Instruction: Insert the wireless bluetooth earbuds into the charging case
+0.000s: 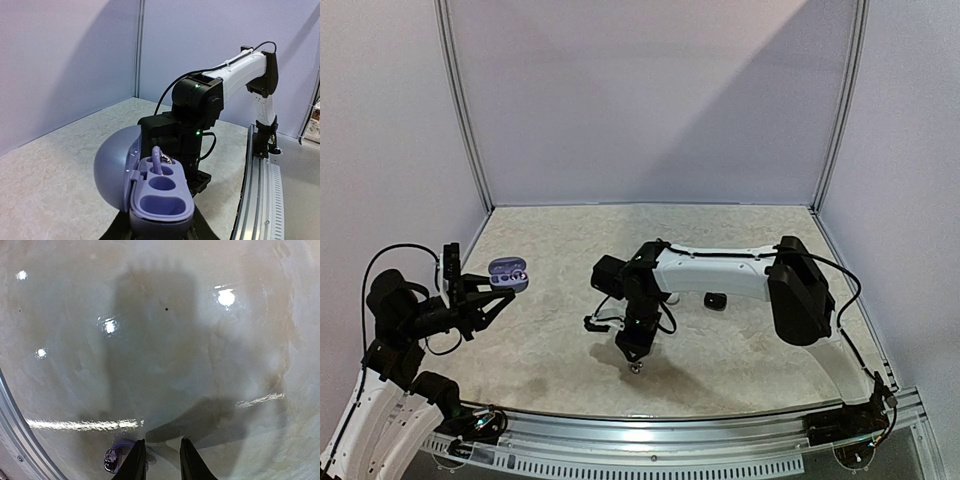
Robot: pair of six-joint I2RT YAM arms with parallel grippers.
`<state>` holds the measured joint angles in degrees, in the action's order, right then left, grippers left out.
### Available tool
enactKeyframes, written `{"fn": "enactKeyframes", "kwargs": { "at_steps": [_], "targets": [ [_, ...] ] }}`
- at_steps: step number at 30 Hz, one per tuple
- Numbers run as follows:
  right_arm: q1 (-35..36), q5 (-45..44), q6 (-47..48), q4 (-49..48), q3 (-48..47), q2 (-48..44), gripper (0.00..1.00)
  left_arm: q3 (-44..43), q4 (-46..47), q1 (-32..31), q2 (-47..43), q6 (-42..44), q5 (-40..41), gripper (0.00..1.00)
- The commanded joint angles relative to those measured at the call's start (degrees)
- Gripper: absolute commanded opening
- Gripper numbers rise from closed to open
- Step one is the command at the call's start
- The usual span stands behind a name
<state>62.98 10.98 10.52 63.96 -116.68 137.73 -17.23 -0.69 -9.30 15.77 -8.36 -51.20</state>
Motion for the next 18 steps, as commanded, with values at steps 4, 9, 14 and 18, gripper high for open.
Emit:
{"fn": "enactKeyframes", "kwargs": {
  "at_steps": [4, 9, 14, 18],
  "targets": [
    [0.34, -0.70, -1.87, 3.24, 2.07, 1.12, 0.25, 0.54, 0.94, 0.44, -0.22, 0.45, -0.35, 0.00],
    [1.31, -1.27, -3.25, 5.27, 2.08, -0.72, 0.25, 0.69, 1.17, 0.45, -0.21, 0.35, -0.26, 0.00],
    [2.52, -1.63, -4.99, 5.86, 2.07, -1.45, 0.25, 0.81, 1.36, 0.29, -0.21, 0.32, -0.28, 0.00],
    [2.50, -2.33, -6.60, 6.52, 1.83, -1.16, 0.25, 0.96, 1.53, 0.08, -0.21, 0.24, -0.26, 0.00]
  ]
}}
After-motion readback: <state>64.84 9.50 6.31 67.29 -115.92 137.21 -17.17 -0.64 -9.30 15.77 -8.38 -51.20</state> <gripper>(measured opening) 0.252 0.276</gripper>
